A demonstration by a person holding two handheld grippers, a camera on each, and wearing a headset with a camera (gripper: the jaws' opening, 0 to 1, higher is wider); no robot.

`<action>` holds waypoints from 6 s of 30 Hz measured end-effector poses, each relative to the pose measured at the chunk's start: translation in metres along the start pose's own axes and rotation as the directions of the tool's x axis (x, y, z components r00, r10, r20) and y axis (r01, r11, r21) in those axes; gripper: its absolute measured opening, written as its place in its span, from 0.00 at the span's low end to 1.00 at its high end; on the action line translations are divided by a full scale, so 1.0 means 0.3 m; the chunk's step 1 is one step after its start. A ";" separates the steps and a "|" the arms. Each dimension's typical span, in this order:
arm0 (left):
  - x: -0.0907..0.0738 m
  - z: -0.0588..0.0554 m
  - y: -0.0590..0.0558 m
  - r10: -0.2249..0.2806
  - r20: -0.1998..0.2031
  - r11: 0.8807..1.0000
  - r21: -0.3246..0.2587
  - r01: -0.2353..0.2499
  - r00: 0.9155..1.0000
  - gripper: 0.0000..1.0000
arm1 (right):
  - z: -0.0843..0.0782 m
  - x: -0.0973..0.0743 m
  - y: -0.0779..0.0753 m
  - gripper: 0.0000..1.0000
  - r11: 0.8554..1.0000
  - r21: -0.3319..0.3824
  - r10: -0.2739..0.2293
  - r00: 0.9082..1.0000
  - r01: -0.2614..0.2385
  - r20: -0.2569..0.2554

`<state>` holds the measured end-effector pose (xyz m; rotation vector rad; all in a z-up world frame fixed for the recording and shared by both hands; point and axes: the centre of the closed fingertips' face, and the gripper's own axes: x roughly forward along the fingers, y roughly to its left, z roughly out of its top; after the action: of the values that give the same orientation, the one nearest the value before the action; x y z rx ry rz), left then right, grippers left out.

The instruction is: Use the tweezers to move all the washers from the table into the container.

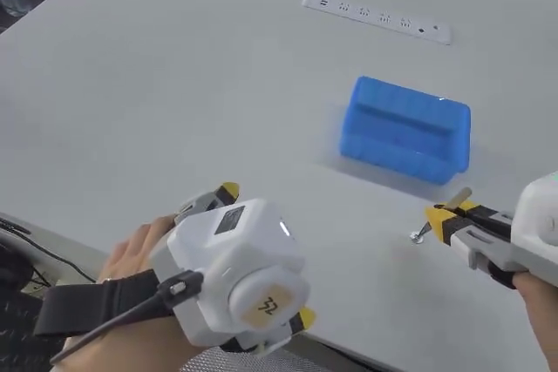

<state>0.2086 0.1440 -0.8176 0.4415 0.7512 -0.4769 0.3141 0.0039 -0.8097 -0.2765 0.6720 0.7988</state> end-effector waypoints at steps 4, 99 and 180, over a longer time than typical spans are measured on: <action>0.000 0.000 -0.003 -0.003 -0.001 1.000 0.002 0.003 1.000 0.99 | 0.034 -0.013 -0.005 0.02 1.000 -0.003 -0.002 1.000 0.002 0.021; 0.007 -0.018 -0.028 -0.043 -0.037 0.999 0.005 0.043 0.998 0.99 | 0.307 0.106 -0.172 0.03 0.999 0.049 -0.026 0.988 0.019 0.155; -0.169 0.386 -0.236 -0.502 0.303 0.865 0.166 0.474 0.810 0.26 | -0.015 -0.213 0.430 0.03 0.859 -0.233 0.433 0.890 -0.456 -0.143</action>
<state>0.1993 0.0373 -0.7200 0.2252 0.5042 -1.0481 0.1846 0.0528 -0.7695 -0.4033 0.7223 1.3340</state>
